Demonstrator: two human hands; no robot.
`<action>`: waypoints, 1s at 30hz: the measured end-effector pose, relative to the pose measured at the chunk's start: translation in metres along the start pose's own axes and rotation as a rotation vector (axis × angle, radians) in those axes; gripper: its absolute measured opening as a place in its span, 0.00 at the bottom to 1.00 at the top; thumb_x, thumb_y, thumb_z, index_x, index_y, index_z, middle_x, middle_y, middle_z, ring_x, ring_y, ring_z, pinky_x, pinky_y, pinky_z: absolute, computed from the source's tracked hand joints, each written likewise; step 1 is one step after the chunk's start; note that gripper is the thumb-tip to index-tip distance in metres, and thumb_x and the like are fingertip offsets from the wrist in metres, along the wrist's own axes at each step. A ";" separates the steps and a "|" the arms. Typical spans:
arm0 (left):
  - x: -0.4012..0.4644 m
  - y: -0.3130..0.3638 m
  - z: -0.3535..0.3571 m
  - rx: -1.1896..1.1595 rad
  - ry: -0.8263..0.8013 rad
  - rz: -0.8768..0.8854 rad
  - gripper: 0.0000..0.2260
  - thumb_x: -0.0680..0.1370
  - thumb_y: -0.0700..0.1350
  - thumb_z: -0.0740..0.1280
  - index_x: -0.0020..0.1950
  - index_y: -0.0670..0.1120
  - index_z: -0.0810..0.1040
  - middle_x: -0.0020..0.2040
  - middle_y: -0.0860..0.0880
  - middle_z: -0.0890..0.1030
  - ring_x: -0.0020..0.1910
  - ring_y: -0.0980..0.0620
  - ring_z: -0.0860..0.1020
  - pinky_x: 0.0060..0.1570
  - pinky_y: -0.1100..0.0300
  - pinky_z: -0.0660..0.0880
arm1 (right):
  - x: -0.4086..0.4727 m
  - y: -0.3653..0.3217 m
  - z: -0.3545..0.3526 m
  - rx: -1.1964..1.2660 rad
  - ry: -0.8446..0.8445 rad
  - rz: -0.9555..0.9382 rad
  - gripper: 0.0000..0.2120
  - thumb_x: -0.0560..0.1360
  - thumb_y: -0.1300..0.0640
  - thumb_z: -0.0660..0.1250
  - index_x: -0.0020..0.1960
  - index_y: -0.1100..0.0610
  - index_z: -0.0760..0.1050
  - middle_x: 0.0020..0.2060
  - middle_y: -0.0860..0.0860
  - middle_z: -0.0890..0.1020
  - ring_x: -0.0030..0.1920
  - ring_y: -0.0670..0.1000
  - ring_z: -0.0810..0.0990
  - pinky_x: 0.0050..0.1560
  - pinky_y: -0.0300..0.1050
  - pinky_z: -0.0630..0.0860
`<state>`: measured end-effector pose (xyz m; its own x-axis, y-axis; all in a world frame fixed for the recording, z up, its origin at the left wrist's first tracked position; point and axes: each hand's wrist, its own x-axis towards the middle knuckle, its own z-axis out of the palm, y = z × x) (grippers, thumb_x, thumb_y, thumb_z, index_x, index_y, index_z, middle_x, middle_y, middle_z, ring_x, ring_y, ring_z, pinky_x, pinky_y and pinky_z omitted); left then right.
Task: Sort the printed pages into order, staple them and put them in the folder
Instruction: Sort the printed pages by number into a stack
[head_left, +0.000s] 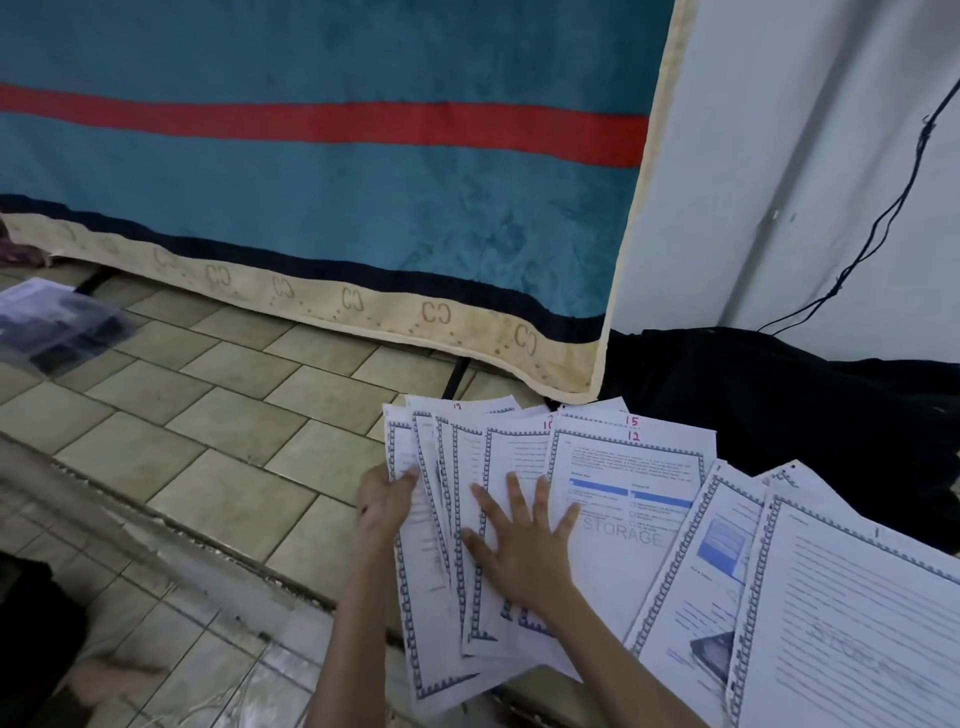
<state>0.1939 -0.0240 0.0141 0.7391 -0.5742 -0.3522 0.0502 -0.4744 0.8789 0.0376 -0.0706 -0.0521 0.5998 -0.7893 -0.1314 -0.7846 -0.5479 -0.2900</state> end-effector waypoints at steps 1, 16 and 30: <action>-0.007 0.007 -0.004 0.023 0.038 0.021 0.07 0.78 0.41 0.64 0.50 0.40 0.79 0.52 0.38 0.82 0.48 0.43 0.80 0.52 0.51 0.77 | 0.001 0.000 0.000 -0.002 0.010 -0.001 0.40 0.63 0.26 0.29 0.74 0.34 0.39 0.77 0.48 0.40 0.74 0.61 0.30 0.63 0.70 0.26; -0.111 0.167 -0.060 0.031 -0.106 0.540 0.04 0.78 0.42 0.64 0.45 0.50 0.77 0.40 0.55 0.80 0.38 0.59 0.78 0.37 0.63 0.72 | -0.020 0.047 -0.104 1.513 -0.060 0.264 0.28 0.77 0.35 0.44 0.52 0.47 0.78 0.54 0.51 0.83 0.58 0.50 0.80 0.65 0.50 0.71; -0.053 0.043 0.162 0.233 -0.640 0.155 0.17 0.76 0.44 0.68 0.63 0.40 0.75 0.60 0.41 0.79 0.56 0.43 0.78 0.58 0.49 0.75 | -0.119 0.202 -0.116 1.430 0.134 0.587 0.23 0.74 0.36 0.60 0.56 0.52 0.78 0.44 0.53 0.84 0.39 0.52 0.83 0.37 0.42 0.76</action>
<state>0.0483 -0.1221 0.0189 0.1810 -0.8931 -0.4119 -0.2221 -0.4451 0.8675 -0.2103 -0.1198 0.0154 0.1935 -0.8520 -0.4865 -0.0514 0.4864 -0.8722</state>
